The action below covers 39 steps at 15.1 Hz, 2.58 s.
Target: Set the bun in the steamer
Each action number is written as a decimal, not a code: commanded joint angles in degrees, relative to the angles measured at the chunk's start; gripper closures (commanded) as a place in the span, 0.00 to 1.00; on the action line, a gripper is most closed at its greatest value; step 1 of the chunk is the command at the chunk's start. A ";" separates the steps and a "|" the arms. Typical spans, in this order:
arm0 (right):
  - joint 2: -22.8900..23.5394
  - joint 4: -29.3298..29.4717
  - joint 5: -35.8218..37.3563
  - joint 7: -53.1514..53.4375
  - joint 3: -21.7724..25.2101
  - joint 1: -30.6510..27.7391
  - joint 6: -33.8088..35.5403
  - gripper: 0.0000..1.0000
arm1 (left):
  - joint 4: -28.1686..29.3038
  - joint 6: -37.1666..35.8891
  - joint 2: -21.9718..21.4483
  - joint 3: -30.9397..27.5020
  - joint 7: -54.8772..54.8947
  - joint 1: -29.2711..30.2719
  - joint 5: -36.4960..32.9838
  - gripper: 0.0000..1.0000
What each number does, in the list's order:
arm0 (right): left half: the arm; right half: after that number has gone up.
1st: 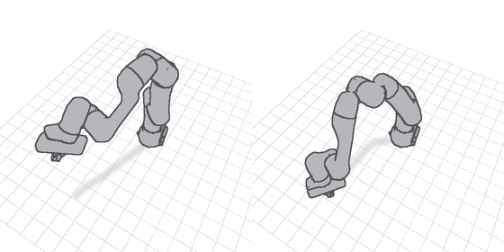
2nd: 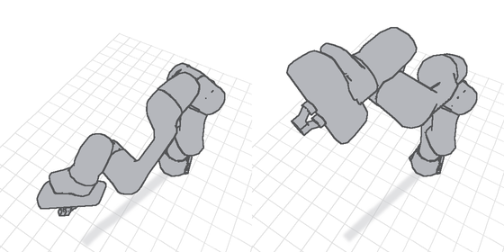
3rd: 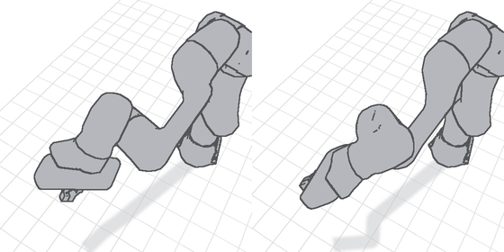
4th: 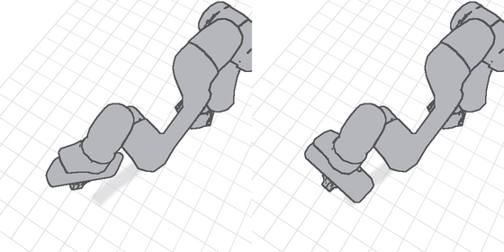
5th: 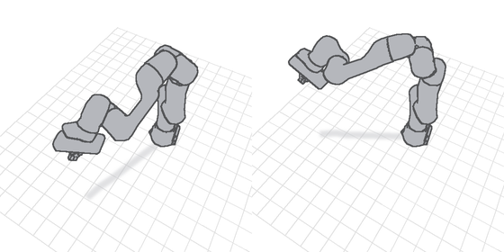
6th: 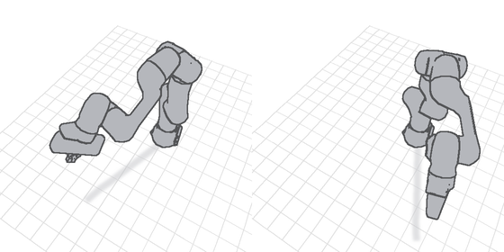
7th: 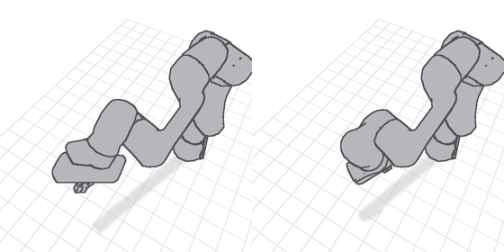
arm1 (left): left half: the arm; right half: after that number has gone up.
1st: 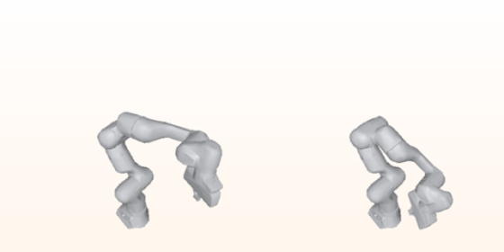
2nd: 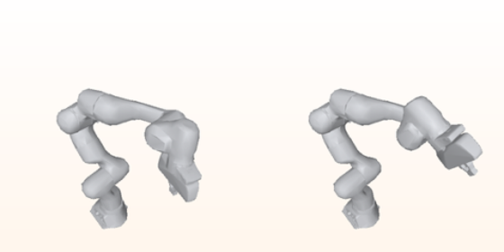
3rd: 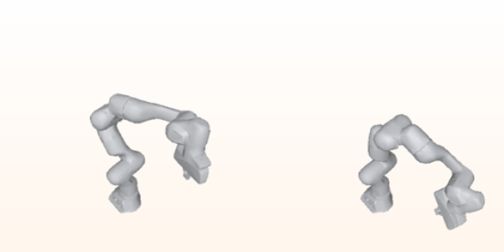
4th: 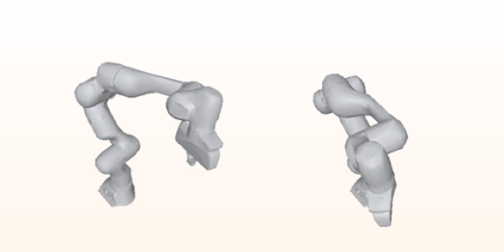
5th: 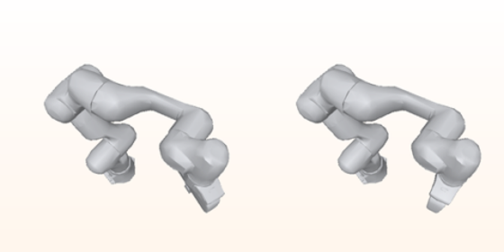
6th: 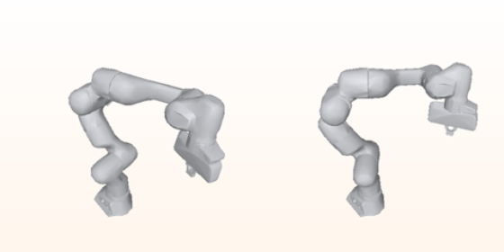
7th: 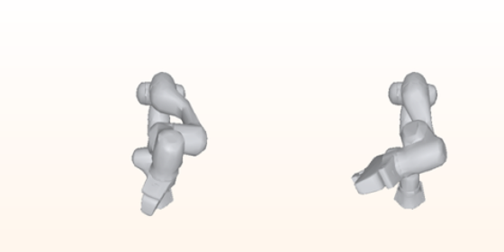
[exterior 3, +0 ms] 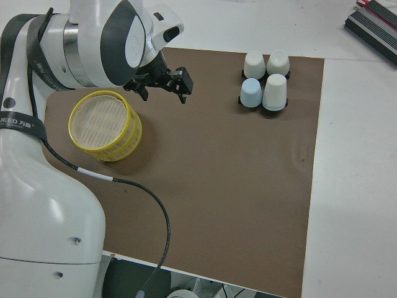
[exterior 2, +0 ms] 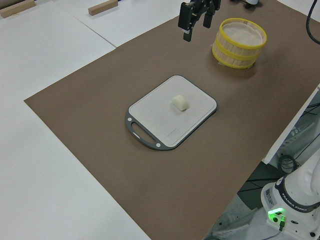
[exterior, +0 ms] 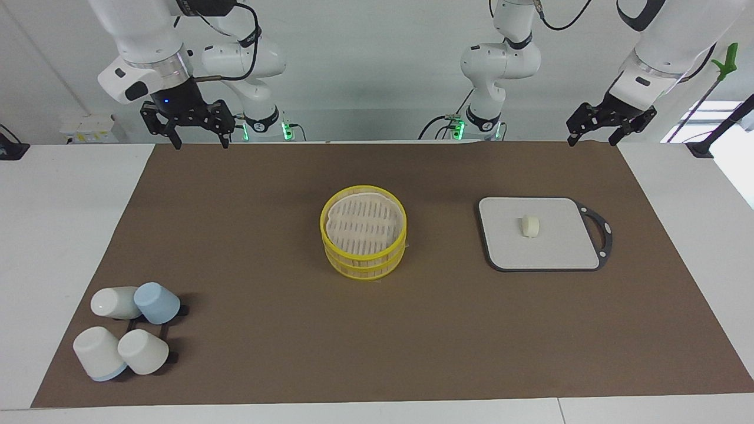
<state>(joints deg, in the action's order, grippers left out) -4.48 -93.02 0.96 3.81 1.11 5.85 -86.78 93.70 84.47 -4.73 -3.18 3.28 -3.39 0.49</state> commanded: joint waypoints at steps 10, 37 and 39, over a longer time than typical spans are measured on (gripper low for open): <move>26.59 18.47 -4.04 28.85 -0.14 26.02 -13.12 0.00 | 2.09 0.95 -1.51 0.11 -0.56 0.14 -0.75 0.00; 25.95 17.52 0.36 8.02 0.03 18.88 -5.28 1.00 | 32.83 40.85 5.69 0.46 7.54 -2.59 4.41 1.00; 23.65 17.43 1.40 0.09 0.30 15.26 1.67 1.00 | 19.31 26.25 8.31 0.63 1.85 -4.25 6.19 1.00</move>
<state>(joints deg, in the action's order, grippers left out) 22.71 -74.45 1.40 10.74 2.08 24.16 -90.27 126.59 123.89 0.71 -2.45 10.27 -5.77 5.21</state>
